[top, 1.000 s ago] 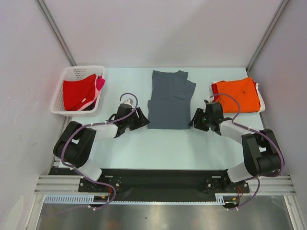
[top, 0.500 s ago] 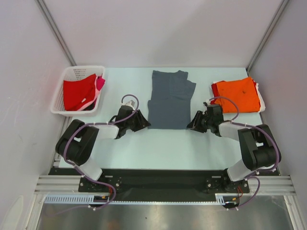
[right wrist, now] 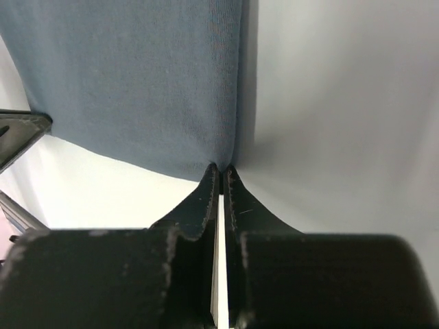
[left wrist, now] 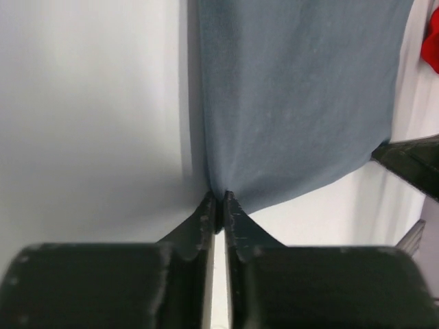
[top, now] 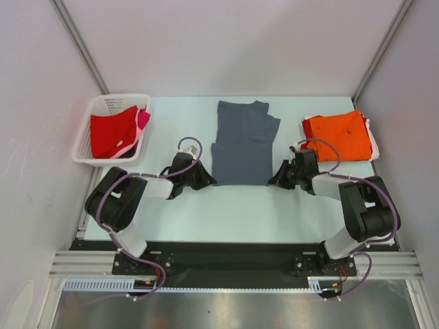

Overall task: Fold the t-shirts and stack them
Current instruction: Fold the tshirt, then neatly place the folded tshirt to the corner

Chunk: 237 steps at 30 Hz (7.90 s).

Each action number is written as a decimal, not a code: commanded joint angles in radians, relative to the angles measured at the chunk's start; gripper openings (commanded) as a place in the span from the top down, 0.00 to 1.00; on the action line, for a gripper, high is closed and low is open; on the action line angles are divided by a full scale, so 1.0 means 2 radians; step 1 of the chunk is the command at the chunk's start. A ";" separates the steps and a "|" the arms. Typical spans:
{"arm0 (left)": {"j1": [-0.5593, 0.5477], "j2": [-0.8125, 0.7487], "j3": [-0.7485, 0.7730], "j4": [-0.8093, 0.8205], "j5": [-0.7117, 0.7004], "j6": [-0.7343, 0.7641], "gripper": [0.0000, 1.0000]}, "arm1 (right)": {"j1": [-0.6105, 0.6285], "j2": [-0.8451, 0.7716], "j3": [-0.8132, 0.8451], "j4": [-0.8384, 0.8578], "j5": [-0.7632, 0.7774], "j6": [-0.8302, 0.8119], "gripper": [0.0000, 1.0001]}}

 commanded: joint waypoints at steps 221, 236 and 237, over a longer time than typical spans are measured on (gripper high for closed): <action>0.079 0.366 0.559 -0.137 0.029 0.035 0.73 | -0.043 0.456 0.626 -0.153 -0.070 -0.029 0.83; 0.031 0.154 0.384 0.032 -0.009 0.064 0.99 | -0.078 0.194 0.461 -0.096 -0.097 -0.009 1.00; 0.023 0.122 0.375 0.033 -0.008 0.056 1.00 | -0.082 0.160 0.461 -0.120 -0.090 -0.016 1.00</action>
